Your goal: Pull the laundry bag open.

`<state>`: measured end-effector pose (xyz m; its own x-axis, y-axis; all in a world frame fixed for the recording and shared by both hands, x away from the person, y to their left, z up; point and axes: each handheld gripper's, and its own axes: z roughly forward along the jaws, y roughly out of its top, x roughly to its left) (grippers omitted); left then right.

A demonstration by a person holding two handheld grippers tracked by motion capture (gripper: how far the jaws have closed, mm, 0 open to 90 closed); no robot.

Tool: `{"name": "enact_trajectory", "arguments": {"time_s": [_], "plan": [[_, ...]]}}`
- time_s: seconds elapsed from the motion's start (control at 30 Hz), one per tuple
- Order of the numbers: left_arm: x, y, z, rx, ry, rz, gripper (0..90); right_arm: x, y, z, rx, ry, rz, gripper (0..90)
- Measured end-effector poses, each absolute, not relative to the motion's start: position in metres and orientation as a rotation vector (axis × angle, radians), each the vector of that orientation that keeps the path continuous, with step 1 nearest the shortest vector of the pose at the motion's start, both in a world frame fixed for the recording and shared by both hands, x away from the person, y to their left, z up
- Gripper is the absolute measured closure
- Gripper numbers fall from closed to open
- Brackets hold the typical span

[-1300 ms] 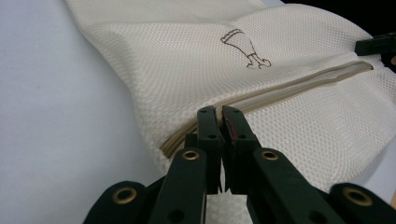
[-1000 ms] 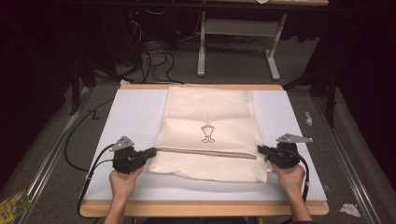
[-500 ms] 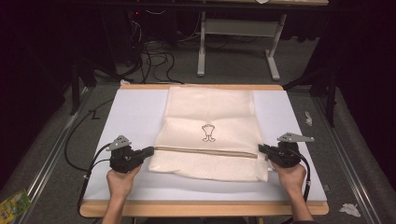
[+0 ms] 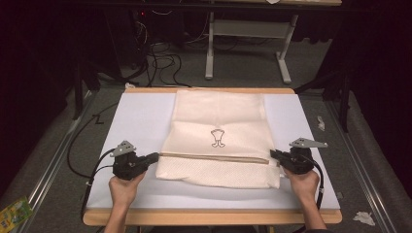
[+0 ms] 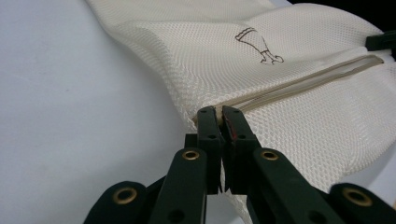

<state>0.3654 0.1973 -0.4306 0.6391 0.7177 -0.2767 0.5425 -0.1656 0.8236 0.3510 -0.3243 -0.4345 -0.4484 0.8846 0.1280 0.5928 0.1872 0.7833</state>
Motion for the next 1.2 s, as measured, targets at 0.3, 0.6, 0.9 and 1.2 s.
{"name": "enact_trajectory", "arguments": {"time_s": [0.3,0.6,0.9,1.2], "plan": [[0.366,0.195,-0.430,1.848,1.004,0.207,86.9,0.350,-0.327,-0.436,1.401,2.107,1.145,88.1],[0.361,0.197,-0.426,1.831,0.980,0.206,86.6,0.349,-0.327,-0.438,1.406,2.115,1.160,87.2],[0.355,0.197,-0.432,1.875,0.987,0.207,86.6,0.350,-0.324,-0.449,1.416,2.141,1.153,86.2],[0.351,0.194,-0.441,1.937,0.999,0.226,86.4,0.351,-0.320,-0.458,1.418,2.168,1.091,85.5]]}}
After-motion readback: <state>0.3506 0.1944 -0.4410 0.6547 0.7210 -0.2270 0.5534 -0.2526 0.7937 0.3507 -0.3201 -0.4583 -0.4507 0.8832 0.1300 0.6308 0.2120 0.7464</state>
